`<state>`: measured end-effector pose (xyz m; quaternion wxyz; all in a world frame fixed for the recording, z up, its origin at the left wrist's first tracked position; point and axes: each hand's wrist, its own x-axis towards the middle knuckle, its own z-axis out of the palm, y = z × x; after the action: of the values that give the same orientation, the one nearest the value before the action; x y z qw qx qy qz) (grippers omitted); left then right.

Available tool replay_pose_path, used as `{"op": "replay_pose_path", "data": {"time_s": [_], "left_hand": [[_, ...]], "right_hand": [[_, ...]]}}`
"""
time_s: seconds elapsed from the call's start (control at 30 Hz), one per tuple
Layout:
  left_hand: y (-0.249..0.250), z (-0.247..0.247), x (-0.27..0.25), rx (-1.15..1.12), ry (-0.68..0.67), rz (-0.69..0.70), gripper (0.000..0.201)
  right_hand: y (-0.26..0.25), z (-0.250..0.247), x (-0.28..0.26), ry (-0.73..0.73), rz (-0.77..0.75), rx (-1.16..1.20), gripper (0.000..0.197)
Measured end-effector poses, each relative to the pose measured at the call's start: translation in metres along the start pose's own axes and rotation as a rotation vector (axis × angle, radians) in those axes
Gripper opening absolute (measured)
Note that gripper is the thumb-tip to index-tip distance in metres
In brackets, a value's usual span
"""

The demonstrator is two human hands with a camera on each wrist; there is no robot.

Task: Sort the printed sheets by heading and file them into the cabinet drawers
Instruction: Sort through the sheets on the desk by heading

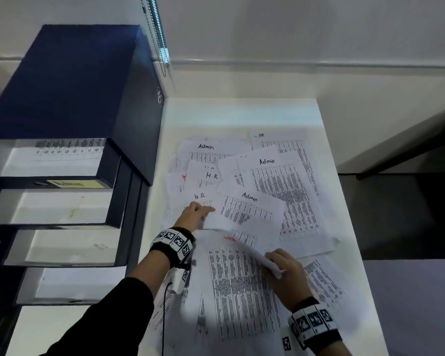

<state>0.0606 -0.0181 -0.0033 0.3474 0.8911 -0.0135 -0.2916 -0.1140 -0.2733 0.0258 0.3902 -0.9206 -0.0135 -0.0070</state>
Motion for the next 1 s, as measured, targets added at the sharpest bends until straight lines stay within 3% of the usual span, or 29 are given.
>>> {"op": "replay_pose_path", "data": {"time_s": [0.07,0.13,0.33,0.43,0.67,0.73,0.83,0.9,1.0], "left_hand": [[0.002,0.003,-0.005,-0.140,0.018,-0.038,0.019],[0.004,0.004,-0.017,-0.253,0.061,-0.028,0.025],[0.004,-0.012,-0.043,-0.488,0.223,-0.011,0.011],[0.004,-0.025,-0.060,-0.661,0.330,-0.025,0.005],[-0.019,-0.047,-0.088,-0.926,0.470,-0.091,0.019],[-0.019,-0.051,-0.098,-0.939,0.460,-0.066,0.019],[-0.018,-0.051,-0.109,-0.972,0.431,-0.039,0.016],[-0.016,-0.049,-0.113,-1.020,0.444,-0.043,0.016],[-0.013,-0.051,-0.115,-1.015,0.476,-0.065,0.031]], "right_hand": [[-0.003,0.002,-0.002,0.024,0.012,-0.012,0.012],[-0.007,0.001,-0.004,0.053,-0.007,0.001,0.006],[-0.016,0.000,-0.006,0.104,-0.061,0.062,0.011],[-0.024,-0.001,-0.006,0.039,-0.140,0.077,0.013],[-0.067,0.011,-0.015,-0.138,-0.342,-0.038,0.027],[-0.071,0.012,-0.015,-0.133,-0.345,-0.026,0.018],[-0.075,0.015,-0.019,-0.104,-0.285,0.002,0.022],[-0.075,0.018,-0.021,-0.066,-0.159,0.072,0.009],[-0.072,0.016,-0.017,0.027,0.240,0.419,0.047]]}}
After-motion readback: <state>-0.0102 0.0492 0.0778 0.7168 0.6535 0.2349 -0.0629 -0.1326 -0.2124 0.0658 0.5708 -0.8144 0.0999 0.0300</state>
